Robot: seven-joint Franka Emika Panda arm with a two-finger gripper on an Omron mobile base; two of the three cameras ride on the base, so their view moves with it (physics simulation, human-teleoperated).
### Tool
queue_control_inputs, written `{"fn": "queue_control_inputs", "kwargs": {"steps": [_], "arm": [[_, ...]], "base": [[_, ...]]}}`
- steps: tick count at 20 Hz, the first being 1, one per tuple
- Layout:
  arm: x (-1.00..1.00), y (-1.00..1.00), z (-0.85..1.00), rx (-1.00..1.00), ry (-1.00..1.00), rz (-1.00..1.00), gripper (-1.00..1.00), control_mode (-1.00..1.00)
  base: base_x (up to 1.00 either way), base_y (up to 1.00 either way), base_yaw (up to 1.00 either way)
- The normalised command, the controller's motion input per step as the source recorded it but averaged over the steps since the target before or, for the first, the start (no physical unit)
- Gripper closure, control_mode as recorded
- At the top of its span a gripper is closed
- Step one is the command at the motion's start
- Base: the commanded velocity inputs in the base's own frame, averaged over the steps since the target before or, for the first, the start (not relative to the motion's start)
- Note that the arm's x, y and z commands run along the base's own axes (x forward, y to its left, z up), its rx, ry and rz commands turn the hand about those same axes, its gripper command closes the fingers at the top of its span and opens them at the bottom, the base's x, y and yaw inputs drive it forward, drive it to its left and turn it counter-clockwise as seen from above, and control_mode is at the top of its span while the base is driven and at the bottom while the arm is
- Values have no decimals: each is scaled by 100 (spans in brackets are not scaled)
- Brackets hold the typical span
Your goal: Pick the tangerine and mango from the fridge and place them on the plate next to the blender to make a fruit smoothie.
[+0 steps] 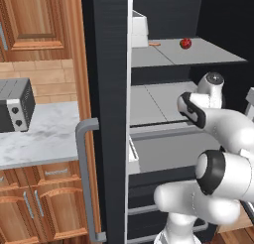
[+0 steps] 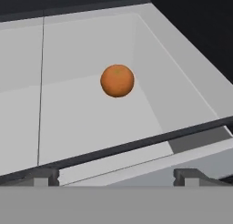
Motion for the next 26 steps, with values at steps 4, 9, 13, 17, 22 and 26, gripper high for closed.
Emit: {"fn": "queue_control_inputs", "kwargs": {"steps": [4,9,13,17,22,26], "arm": [[38,-14,-25,0,0,0,-100,-100],[27,-12,-13,0,0,0,-100,-100],[30,-5,-5,0,0,0,-100,-100],[42,0,-15,0,0,0,-100,-100],[40,-3,-27,0,3,0,-100,-100],[33,-15,-13,0,5,0,-100,-100]], "base": [[0,0,0],[0,0,0],[0,0,0],[0,0,0],[0,0,0],[0,0,0]]}}
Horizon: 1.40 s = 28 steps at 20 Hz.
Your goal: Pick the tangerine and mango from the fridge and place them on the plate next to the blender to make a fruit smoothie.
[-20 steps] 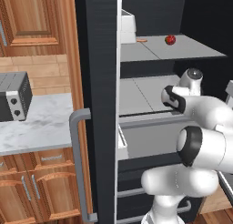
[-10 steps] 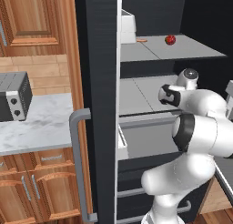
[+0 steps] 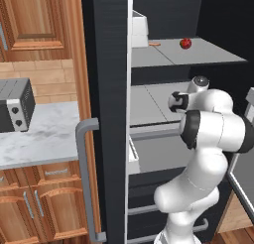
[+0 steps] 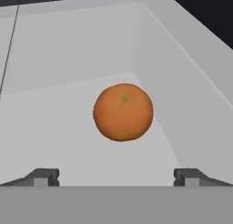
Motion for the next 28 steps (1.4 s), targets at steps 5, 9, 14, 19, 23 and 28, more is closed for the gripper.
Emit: {"fn": "queue_control_inputs", "kwargs": {"steps": [5,9,14,19,23,28], "arm": [[32,-14,-13,2,3,0,-100,-100],[42,-7,-18,1,0,0,-100,-100],[41,-11,-19,0,2,0,-100,-100],[28,-9,-22,0,3,0,100,-100],[1,0,-41,0,3,0,100,-100],[-2,0,-9,0,-3,0,100,-100]], "base": [[0,0,0],[0,0,0],[0,0,0],[0,0,0],[0,0,0],[0,0,0]]}}
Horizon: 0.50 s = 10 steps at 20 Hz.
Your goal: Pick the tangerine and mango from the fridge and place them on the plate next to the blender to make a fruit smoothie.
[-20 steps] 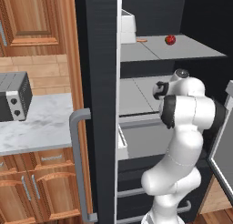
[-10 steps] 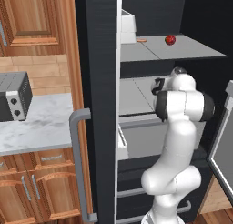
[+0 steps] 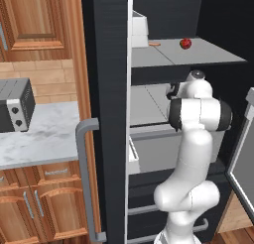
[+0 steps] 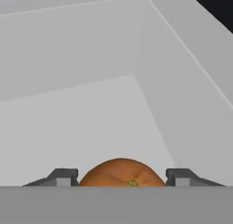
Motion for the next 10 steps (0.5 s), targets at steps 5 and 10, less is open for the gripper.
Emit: {"fn": "queue_control_inputs", "kwargs": {"steps": [5,10], "arm": [[-57,0,0,0,-8,0,100,-100],[-79,17,37,-2,-32,1,100,-100]], "base": [[0,0,0],[0,0,0]]}}
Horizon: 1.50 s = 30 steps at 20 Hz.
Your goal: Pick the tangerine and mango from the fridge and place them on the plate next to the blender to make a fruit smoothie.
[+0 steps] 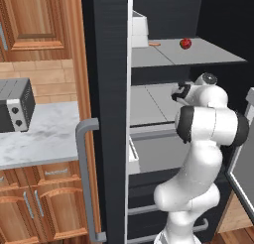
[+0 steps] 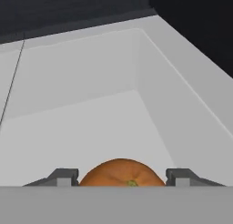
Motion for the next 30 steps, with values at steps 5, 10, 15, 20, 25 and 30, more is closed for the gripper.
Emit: {"fn": "queue_control_inputs", "kwargs": {"steps": [5,10,15,20,25,30], "arm": [[-91,33,91,-1,-26,6,100,-100],[-100,51,100,1,6,2,100,-100],[-100,56,98,0,30,7,100,-100],[-100,56,76,3,33,7,100,-100],[-100,47,-5,7,10,7,100,-100],[-52,42,5,-7,-36,5,100,-100]], "base": [[0,0,0],[0,0,0],[0,0,0],[0,0,0],[0,0,0],[0,0,0]]}}
